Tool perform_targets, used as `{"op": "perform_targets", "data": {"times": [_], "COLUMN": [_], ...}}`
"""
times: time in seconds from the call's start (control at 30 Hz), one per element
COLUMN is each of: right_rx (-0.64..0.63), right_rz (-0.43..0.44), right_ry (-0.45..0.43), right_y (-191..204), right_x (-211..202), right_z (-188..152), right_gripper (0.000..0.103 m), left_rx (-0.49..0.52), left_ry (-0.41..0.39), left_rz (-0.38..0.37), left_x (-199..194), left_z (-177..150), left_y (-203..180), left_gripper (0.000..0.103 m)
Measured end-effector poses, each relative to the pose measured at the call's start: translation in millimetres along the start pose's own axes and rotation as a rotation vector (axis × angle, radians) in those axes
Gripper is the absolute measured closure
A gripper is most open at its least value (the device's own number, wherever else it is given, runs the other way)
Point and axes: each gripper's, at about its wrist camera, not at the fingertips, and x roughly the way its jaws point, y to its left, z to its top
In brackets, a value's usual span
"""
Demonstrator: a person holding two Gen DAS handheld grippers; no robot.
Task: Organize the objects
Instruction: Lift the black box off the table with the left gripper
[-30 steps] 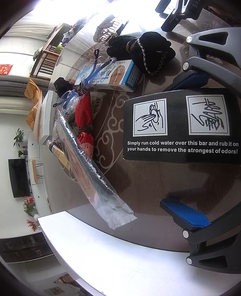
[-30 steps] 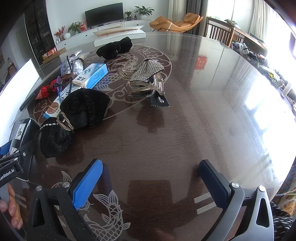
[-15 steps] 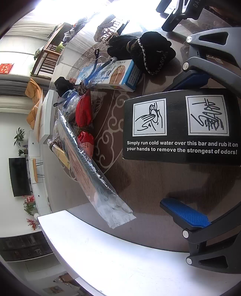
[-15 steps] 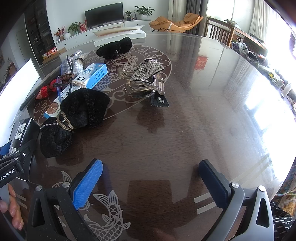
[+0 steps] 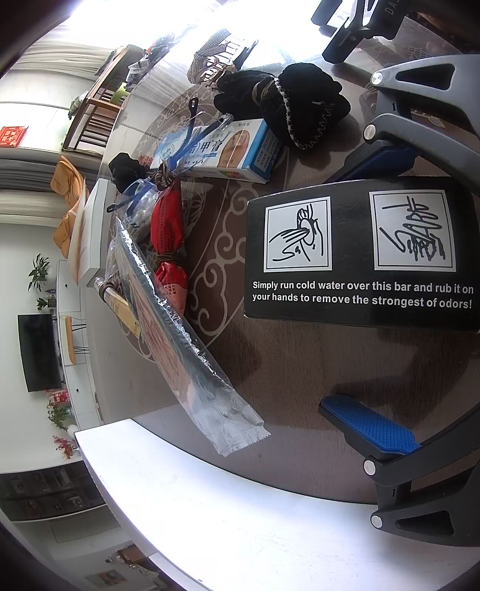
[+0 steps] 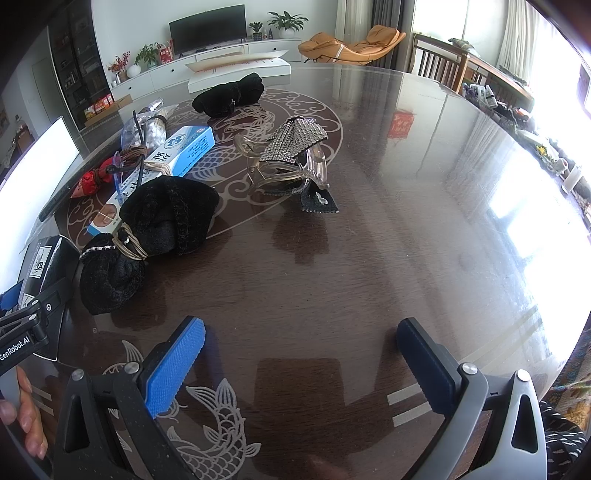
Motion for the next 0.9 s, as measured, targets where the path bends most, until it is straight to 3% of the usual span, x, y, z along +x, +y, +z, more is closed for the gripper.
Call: {"op": "perform_targets", "data": {"times": [0.9], "right_rx": [0.0], "right_rz": [0.001], "right_ry": [0.011], "right_y": [-0.4], "right_x": [0.5], "right_z": [1.8], "right_gripper": [0.0], "left_rx": [0.002], "left_ry": [0.0], "left_rz": [-0.001], "left_x": [0.6], "left_z": [-0.2], "left_y": [0.0], "left_gripper": [0.0]}}
